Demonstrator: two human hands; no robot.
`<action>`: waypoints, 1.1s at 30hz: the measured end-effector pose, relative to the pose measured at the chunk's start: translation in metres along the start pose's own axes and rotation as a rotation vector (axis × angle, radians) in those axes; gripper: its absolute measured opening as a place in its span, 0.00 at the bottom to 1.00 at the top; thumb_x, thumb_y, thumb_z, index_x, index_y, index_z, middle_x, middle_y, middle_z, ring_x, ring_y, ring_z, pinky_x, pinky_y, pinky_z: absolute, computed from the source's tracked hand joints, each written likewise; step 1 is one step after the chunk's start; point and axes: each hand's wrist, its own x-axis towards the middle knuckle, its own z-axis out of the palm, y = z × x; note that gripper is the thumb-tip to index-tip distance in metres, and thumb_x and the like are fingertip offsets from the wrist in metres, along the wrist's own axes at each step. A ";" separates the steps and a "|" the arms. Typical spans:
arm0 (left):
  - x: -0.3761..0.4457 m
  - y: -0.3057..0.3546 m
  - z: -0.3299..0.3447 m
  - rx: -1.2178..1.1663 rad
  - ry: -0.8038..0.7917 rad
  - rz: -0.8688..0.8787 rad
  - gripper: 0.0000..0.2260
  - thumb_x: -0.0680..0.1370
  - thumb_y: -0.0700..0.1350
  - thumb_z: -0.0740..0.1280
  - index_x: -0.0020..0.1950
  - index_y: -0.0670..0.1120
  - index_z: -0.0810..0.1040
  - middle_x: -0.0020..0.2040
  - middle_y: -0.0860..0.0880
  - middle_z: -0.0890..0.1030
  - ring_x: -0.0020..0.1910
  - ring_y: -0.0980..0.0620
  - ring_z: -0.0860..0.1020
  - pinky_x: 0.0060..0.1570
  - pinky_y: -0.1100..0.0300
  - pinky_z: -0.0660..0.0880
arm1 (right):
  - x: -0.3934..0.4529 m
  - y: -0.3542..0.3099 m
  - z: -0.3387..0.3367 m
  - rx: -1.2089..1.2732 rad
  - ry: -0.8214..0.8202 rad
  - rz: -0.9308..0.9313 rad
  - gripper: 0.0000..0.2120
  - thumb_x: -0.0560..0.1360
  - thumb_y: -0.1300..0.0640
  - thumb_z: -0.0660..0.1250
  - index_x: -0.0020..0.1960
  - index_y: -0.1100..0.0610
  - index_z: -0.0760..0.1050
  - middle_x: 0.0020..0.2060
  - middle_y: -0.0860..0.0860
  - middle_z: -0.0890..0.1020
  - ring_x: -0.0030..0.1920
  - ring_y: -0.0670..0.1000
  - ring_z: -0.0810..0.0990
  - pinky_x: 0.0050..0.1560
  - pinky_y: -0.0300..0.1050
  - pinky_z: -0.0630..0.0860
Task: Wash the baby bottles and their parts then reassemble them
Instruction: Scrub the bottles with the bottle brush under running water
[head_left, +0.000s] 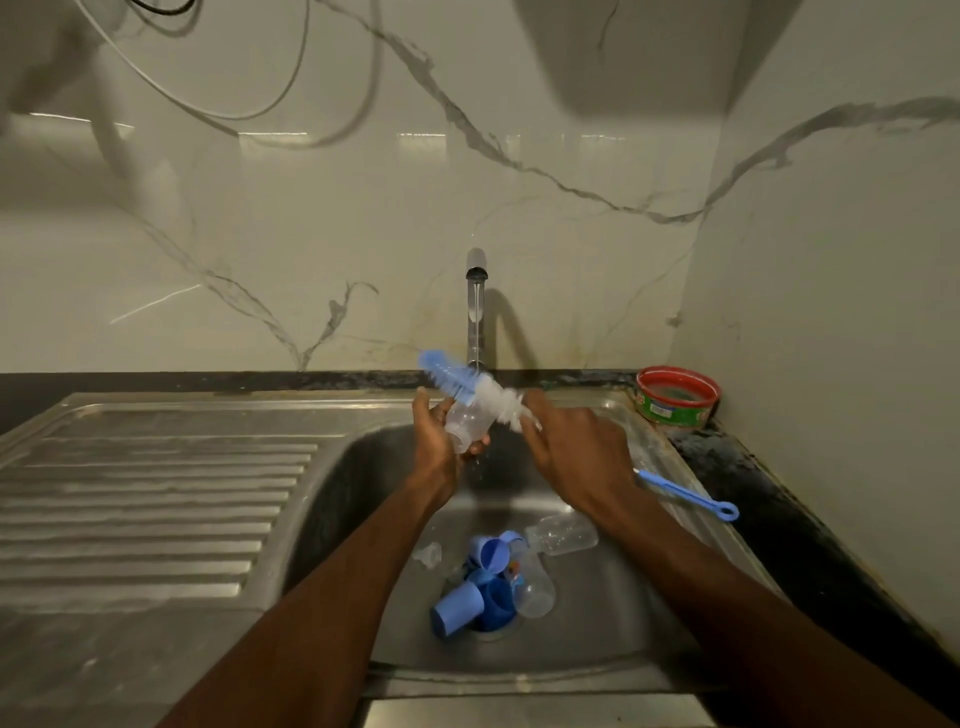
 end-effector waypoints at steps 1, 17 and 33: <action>0.002 0.000 -0.001 -0.023 0.016 -0.001 0.26 0.84 0.62 0.53 0.55 0.43 0.79 0.45 0.40 0.83 0.44 0.44 0.81 0.46 0.50 0.80 | -0.007 -0.004 0.000 0.005 -0.031 -0.047 0.10 0.84 0.46 0.54 0.63 0.47 0.67 0.39 0.48 0.79 0.35 0.50 0.77 0.35 0.45 0.73; -0.002 0.005 -0.004 0.039 -0.045 -0.056 0.19 0.84 0.55 0.57 0.56 0.41 0.77 0.40 0.42 0.81 0.31 0.52 0.76 0.29 0.61 0.71 | -0.011 0.013 -0.020 -0.005 0.096 0.123 0.12 0.84 0.49 0.57 0.66 0.50 0.69 0.36 0.47 0.73 0.30 0.48 0.69 0.27 0.38 0.55; -0.009 0.007 -0.002 -0.067 -0.283 -0.169 0.18 0.84 0.48 0.53 0.65 0.38 0.74 0.52 0.37 0.82 0.43 0.47 0.79 0.46 0.56 0.74 | -0.006 0.003 -0.009 -0.051 -0.001 0.107 0.10 0.84 0.49 0.56 0.64 0.49 0.65 0.36 0.47 0.75 0.30 0.47 0.71 0.27 0.41 0.61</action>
